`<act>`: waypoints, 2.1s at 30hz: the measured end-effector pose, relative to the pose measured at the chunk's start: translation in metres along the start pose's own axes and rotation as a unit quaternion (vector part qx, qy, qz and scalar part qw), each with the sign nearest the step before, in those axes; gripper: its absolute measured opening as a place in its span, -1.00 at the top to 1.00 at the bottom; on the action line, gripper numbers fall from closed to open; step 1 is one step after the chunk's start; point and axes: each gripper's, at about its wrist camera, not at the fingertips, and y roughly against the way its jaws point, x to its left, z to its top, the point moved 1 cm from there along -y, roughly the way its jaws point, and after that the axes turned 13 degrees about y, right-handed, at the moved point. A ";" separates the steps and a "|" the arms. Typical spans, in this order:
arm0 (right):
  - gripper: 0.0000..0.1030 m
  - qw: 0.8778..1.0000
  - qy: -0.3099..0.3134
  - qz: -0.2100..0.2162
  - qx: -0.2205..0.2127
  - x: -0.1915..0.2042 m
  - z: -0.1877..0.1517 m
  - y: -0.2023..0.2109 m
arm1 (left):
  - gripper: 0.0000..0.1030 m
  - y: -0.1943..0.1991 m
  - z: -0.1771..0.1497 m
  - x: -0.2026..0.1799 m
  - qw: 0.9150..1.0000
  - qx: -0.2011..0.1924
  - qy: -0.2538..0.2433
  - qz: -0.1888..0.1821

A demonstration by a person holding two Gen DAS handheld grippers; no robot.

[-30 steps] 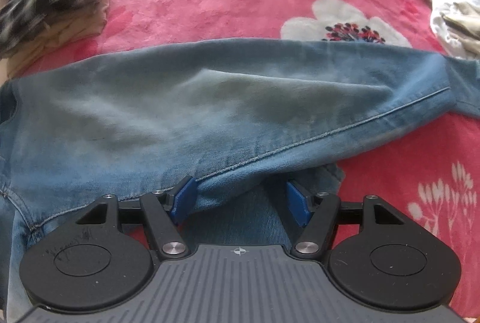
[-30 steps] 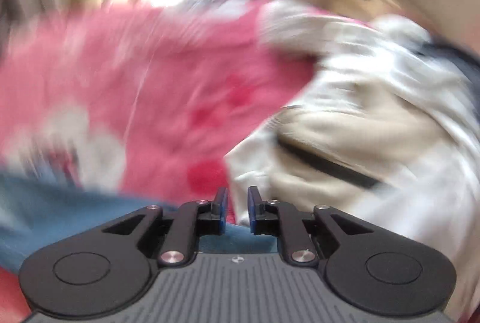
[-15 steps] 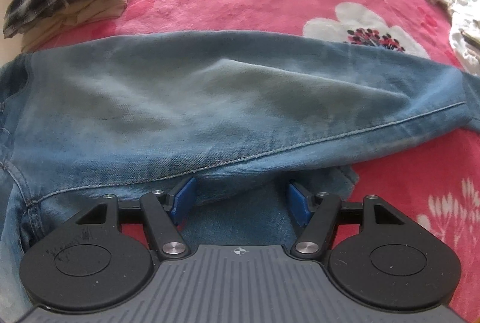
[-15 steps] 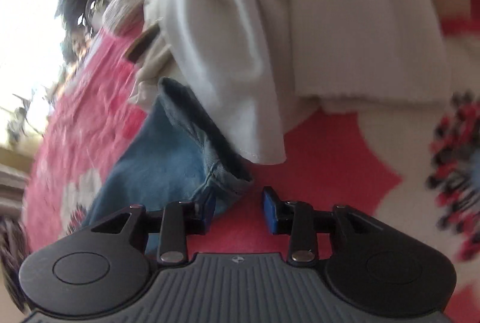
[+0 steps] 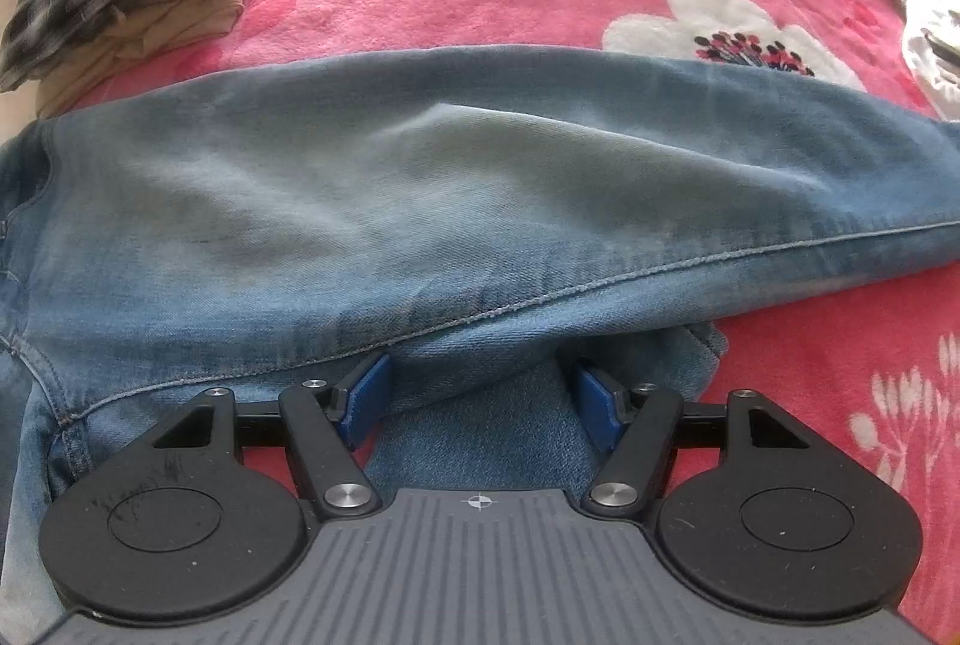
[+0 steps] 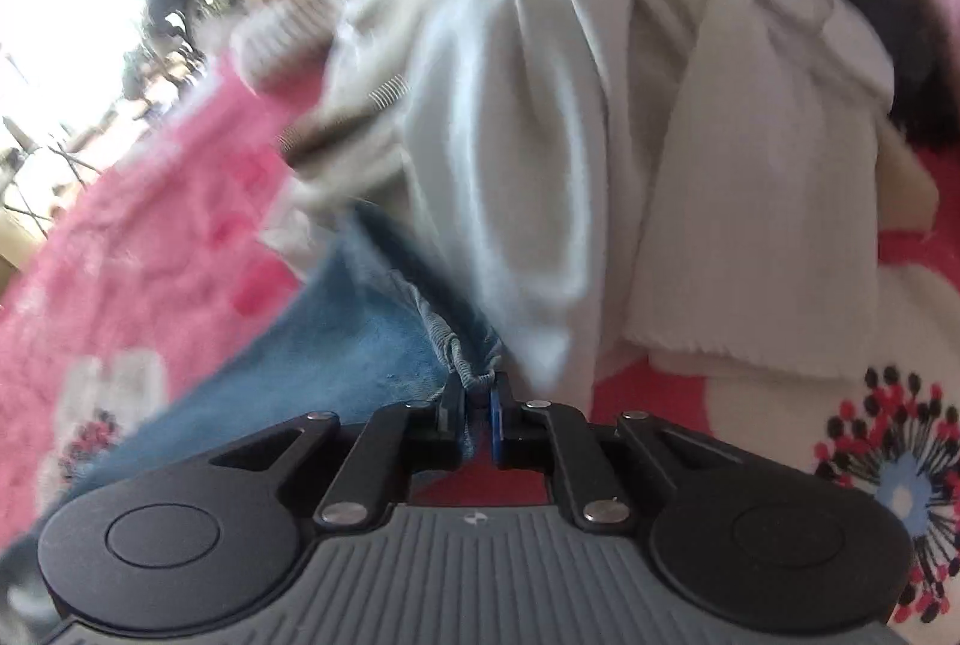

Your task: Fold clothes

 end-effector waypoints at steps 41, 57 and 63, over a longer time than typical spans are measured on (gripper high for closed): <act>0.94 0.958 0.056 0.259 0.108 0.277 -0.189 0.055 | -0.30 0.149 -0.147 0.114 0.990 0.046 -0.028 -0.126; 0.94 0.989 -0.004 0.144 0.042 0.076 -0.121 0.175 | -0.32 0.140 -0.122 0.099 0.991 0.074 -0.030 -0.112; 0.94 0.991 -0.037 0.128 0.021 0.033 -0.089 0.188 | -0.32 0.140 -0.095 0.117 0.993 0.048 0.030 -0.100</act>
